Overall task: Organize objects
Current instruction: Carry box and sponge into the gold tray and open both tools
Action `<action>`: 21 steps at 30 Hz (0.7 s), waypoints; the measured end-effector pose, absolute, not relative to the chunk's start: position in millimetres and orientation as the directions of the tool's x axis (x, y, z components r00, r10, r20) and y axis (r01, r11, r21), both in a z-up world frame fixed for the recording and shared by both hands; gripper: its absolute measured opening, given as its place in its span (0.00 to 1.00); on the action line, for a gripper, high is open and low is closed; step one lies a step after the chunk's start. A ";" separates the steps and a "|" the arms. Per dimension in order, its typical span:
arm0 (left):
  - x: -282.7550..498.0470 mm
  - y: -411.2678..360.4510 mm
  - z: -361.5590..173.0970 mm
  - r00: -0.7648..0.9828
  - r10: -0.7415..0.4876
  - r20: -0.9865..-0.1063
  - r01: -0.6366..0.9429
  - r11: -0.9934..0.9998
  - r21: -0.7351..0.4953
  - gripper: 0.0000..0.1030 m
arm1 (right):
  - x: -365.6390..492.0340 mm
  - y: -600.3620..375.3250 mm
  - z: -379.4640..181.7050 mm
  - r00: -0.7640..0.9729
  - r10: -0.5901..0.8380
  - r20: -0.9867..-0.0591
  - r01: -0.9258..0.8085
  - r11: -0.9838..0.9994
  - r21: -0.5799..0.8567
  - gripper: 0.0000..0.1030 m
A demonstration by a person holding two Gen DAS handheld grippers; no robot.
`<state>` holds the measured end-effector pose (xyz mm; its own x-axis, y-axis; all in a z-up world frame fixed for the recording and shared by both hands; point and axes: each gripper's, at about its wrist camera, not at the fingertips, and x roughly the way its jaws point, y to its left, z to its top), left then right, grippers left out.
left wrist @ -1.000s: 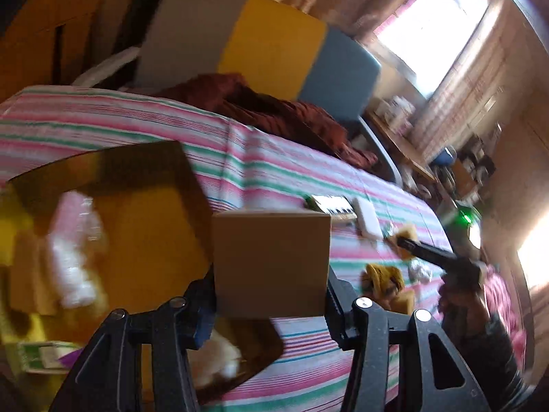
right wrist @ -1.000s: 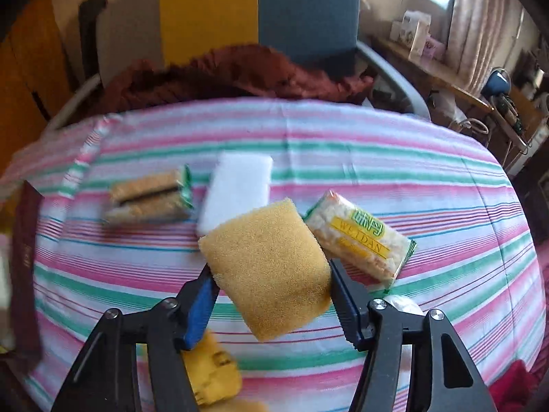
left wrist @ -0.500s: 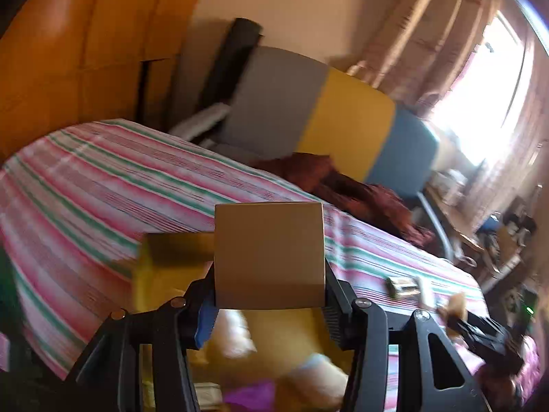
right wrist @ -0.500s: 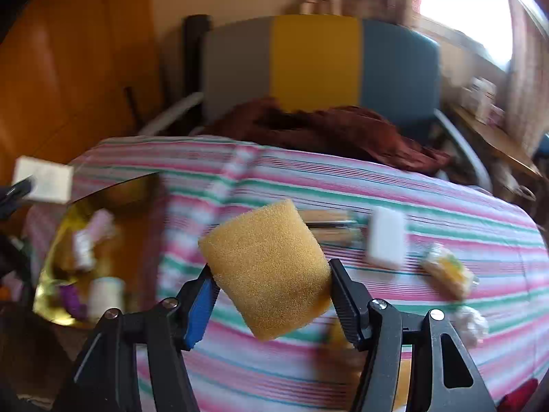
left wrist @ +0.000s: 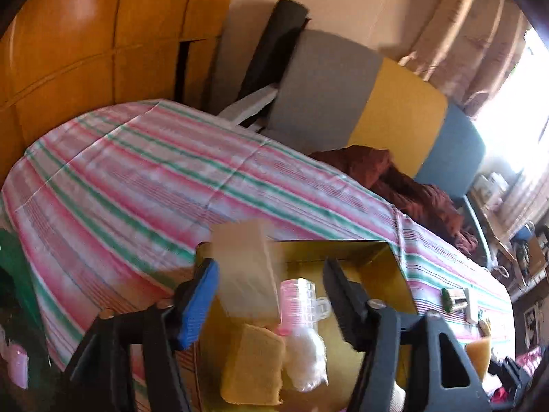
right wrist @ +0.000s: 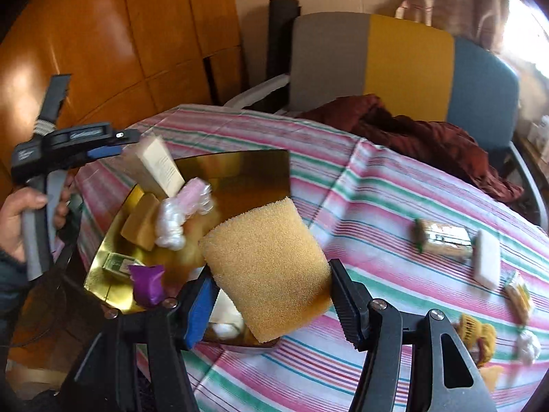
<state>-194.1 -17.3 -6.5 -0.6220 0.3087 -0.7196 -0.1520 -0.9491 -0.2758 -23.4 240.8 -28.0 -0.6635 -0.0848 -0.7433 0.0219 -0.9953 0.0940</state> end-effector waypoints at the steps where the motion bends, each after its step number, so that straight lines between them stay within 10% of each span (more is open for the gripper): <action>1: -190.5 -20.2 -5.5 -0.627 0.319 -0.711 -0.153 -0.945 -0.289 0.66 | -25.7 237.3 -29.3 -0.660 -0.091 -0.746 0.030 -0.995 0.094 0.61; 21: -93.9 -44.7 -19.3 -0.613 0.397 -0.683 -0.163 -0.910 -0.382 0.66 | -35.9 194.9 -38.7 -0.621 -0.222 -0.752 0.122 -0.975 0.187 0.64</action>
